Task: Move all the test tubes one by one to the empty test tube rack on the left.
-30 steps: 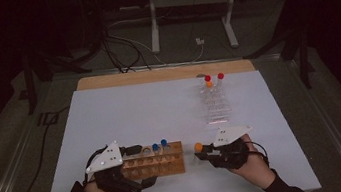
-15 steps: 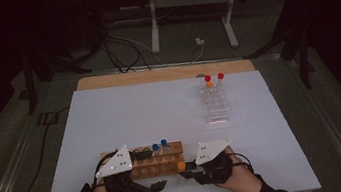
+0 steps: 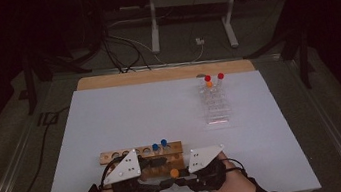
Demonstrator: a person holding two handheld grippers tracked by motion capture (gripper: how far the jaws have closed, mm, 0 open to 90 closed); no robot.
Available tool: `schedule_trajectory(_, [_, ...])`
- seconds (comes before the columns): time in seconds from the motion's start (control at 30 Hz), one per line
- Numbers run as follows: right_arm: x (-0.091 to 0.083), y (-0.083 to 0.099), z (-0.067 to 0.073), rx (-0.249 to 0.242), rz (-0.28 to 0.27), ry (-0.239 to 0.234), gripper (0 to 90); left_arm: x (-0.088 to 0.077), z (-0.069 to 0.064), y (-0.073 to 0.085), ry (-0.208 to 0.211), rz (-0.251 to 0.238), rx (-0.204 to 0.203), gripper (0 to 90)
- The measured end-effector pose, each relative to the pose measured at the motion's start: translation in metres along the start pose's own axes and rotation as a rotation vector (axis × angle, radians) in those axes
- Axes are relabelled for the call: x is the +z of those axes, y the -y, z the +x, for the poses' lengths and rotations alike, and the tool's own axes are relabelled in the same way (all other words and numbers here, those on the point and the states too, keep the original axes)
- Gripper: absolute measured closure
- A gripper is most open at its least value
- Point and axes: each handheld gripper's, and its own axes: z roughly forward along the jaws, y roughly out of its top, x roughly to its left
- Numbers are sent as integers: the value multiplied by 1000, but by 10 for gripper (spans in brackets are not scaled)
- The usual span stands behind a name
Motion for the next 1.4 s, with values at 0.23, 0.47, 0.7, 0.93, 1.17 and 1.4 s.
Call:
schedule_trajectory(0.23, [-1,0,1,-6,-3,-6,748,5,-1,3,0,15,20,578])
schedule_trajectory(0.47, [1,0,1,1,3,-8,748,9,0,4,17,24,27,665])
schedule_trajectory(0.7, [1,0,1,-4,6,-9,748,14,0,4,29,36,35,700])
schedule_trajectory(0.93, [1,0,1,-6,3,-8,747,13,1,4,34,32,53,713])
schedule_trajectory(1.17, [-4,1,0,-5,-40,7,616,5,4,-1,14,27,48,714])
schedule_trajectory(1.4, [-23,1,-8,54,-112,91,409,-16,14,-8,-61,3,45,715])
